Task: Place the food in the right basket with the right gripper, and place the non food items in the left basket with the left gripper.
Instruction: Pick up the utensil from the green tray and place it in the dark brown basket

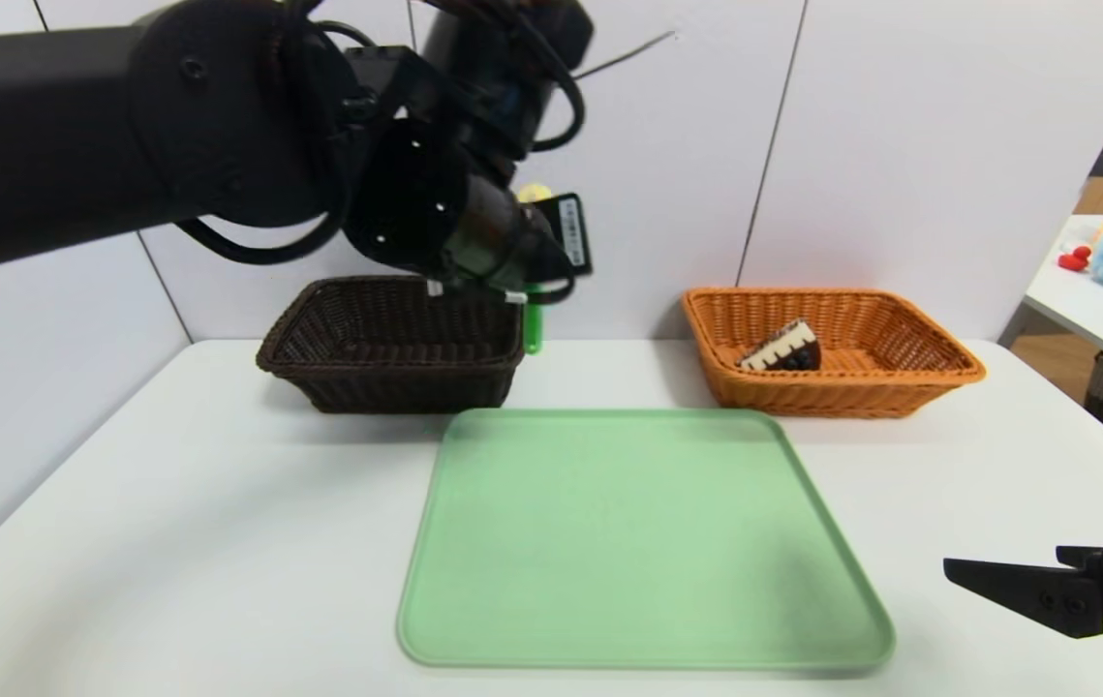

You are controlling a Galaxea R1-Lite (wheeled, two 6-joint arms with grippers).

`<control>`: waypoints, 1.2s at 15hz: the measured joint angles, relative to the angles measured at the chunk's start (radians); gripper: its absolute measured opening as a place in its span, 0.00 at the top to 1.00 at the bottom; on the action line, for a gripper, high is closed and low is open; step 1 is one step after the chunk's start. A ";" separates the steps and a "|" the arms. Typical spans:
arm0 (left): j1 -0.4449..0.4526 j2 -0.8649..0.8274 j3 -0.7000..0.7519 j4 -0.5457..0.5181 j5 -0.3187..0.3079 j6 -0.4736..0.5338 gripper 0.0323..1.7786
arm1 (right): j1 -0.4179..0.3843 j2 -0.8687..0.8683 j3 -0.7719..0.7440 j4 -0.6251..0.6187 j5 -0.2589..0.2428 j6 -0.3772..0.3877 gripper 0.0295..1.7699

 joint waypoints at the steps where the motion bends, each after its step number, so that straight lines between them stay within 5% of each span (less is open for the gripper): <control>1: 0.056 0.001 0.000 -0.043 -0.003 0.021 0.94 | 0.000 -0.002 0.002 0.002 0.001 0.000 0.04; 5: 0.187 0.042 0.001 -0.168 -0.002 0.046 0.94 | 0.008 -0.005 0.003 0.002 0.001 -0.001 0.04; 18: 0.332 0.192 0.001 -0.246 0.024 0.112 0.94 | 0.011 0.001 0.003 0.002 0.002 -0.003 0.04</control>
